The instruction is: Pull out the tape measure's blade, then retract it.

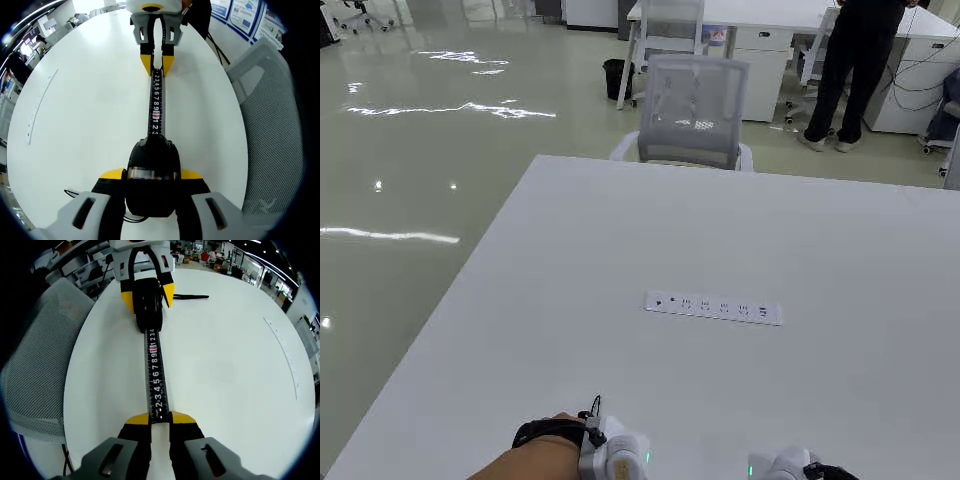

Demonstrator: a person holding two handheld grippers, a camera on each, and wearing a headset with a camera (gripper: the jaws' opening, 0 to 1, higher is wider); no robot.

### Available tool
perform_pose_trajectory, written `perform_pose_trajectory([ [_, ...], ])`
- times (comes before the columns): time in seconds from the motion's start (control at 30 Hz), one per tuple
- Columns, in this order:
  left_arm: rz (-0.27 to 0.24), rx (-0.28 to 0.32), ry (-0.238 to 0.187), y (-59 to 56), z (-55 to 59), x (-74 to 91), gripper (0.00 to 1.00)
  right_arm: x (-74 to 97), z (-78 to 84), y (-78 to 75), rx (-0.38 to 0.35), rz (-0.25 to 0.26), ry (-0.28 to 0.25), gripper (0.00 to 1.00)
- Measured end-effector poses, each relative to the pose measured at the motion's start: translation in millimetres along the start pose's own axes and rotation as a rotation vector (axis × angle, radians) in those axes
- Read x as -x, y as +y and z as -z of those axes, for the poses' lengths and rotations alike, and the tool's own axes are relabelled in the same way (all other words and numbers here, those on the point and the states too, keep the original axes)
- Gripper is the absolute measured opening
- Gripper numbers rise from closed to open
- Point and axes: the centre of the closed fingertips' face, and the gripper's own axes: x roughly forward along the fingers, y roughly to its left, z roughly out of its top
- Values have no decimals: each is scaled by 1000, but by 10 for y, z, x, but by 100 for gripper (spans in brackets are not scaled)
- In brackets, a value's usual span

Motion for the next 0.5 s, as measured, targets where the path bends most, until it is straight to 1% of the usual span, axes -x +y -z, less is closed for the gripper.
perform_pose_trajectory([
  [0.5, 0, 1, 0, -1, 2, 1, 35, 32, 76, -12, -6, 1, 11, 11],
])
